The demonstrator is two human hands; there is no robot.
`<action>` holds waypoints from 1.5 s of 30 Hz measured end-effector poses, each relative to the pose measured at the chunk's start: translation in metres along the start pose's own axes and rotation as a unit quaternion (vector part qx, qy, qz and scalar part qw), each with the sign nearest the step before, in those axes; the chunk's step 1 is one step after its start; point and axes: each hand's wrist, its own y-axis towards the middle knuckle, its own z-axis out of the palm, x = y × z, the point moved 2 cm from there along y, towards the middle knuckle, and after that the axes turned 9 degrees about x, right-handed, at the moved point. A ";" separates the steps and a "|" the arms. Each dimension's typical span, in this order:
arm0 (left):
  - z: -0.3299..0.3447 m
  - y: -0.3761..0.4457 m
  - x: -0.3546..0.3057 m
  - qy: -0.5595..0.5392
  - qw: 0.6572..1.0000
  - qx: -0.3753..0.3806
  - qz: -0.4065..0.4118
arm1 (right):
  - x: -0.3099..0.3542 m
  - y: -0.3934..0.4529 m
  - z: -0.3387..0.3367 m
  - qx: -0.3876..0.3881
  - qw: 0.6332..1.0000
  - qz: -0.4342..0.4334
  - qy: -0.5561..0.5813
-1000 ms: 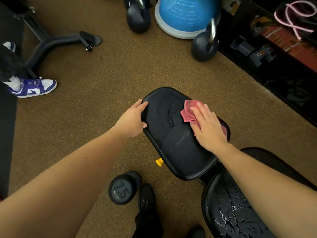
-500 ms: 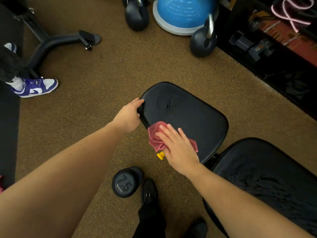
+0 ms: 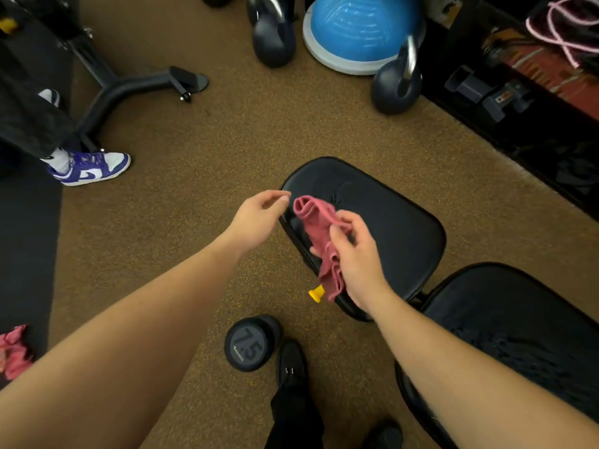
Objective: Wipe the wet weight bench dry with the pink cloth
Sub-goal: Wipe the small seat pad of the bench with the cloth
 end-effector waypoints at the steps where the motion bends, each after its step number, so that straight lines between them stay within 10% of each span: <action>1: 0.006 -0.003 -0.003 -0.050 0.998 0.037 -0.012 | 0.009 0.010 0.001 -0.007 0.997 0.010 0.071; 5: 0.025 -0.005 -0.023 -0.214 0.967 0.135 -0.010 | 0.043 0.041 0.005 -0.040 0.996 0.008 0.073; 9: 0.020 0.004 -0.040 -0.261 0.963 0.061 0.038 | 0.062 0.064 0.000 -0.144 0.989 -0.014 0.041; 18: -0.013 0.040 -0.069 -0.331 0.943 0.026 0.000 | 0.088 0.102 -0.027 -0.065 0.997 0.013 -0.048; 25: -0.008 0.086 -0.123 0.021 0.993 0.050 0.106 | 0.052 0.095 -0.125 -0.076 0.894 0.083 -0.434; 30: 0.060 0.111 -0.075 0.403 0.884 0.234 0.044 | 0.009 0.080 -0.152 0.021 0.852 0.130 -0.507; 36: 0.087 0.117 -0.045 0.577 0.778 0.140 0.206 | -0.005 0.077 -0.160 0.007 0.855 0.096 -0.509; 45: 0.074 0.107 -0.016 0.578 0.780 0.123 0.206 | -0.003 0.071 -0.157 0.011 0.840 0.115 -0.531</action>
